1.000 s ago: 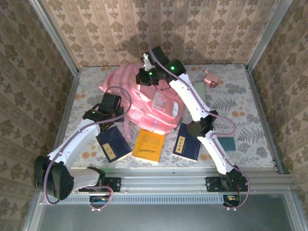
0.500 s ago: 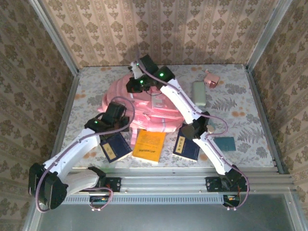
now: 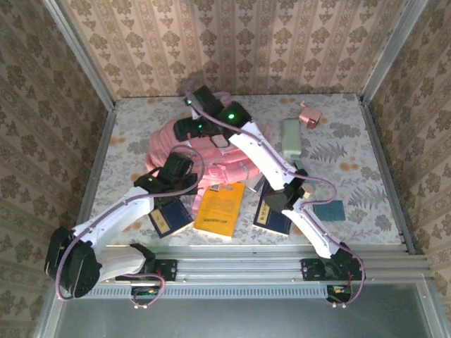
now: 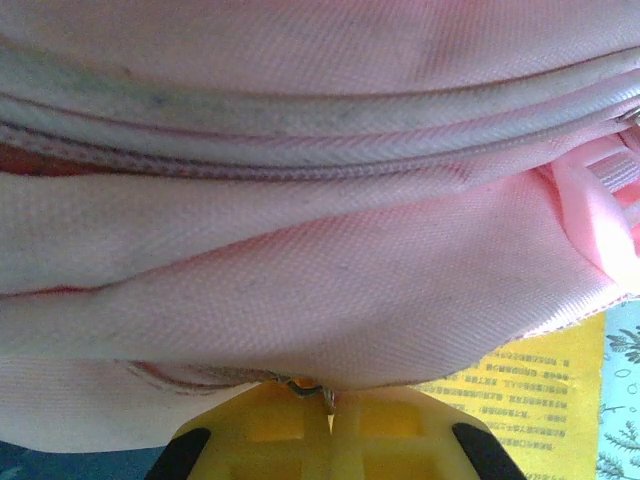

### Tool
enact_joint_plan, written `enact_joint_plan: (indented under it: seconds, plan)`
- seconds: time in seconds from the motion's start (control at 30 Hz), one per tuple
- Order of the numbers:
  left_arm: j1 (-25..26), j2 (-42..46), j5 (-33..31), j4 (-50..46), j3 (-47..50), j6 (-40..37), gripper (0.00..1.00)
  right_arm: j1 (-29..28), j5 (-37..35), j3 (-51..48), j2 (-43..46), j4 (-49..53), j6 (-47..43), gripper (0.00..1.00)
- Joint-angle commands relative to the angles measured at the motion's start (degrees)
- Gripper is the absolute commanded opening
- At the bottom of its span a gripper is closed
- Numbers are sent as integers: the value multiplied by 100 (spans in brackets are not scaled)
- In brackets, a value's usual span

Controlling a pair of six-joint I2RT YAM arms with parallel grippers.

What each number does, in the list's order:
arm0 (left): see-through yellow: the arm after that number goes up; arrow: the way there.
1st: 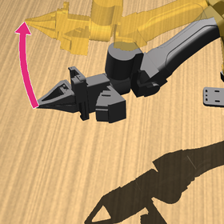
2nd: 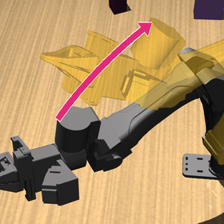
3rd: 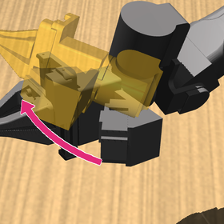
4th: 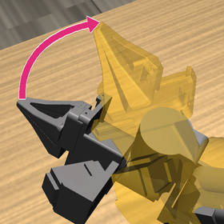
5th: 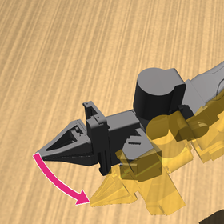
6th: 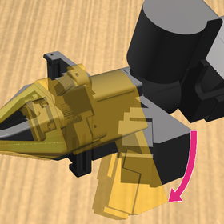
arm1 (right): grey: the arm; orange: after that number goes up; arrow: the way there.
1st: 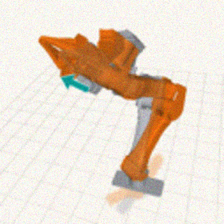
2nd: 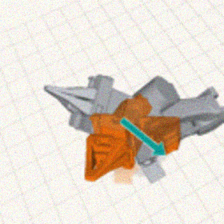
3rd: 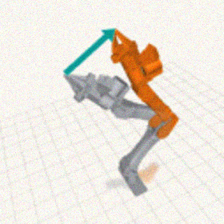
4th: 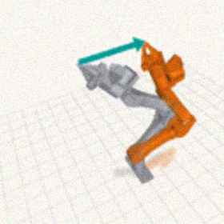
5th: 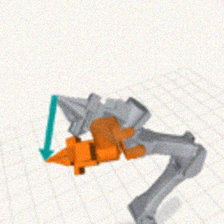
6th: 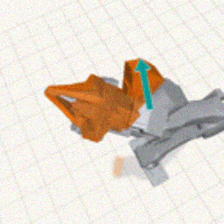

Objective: Pack the student bag

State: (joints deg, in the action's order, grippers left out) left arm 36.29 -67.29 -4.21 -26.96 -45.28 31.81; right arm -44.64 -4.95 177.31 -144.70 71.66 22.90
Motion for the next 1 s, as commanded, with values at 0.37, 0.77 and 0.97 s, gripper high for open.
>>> enact_joint_plan:
  seconds: [0.37, 0.77, 0.97]
  plan:
    - [-158, -288, 761, 1030, -405, 384, 0, 402, -2648, 438, 1186, 2254, 699, 82]
    - [-271, -417, 1048, 917, -797, 353, 0, 332, -3128, -849, 1720, 2154, -117, 90]
    - [-290, -424, 1147, 868, -886, 325, 0, -251, -3755, -2949, 3063, 1845, -401, 96]
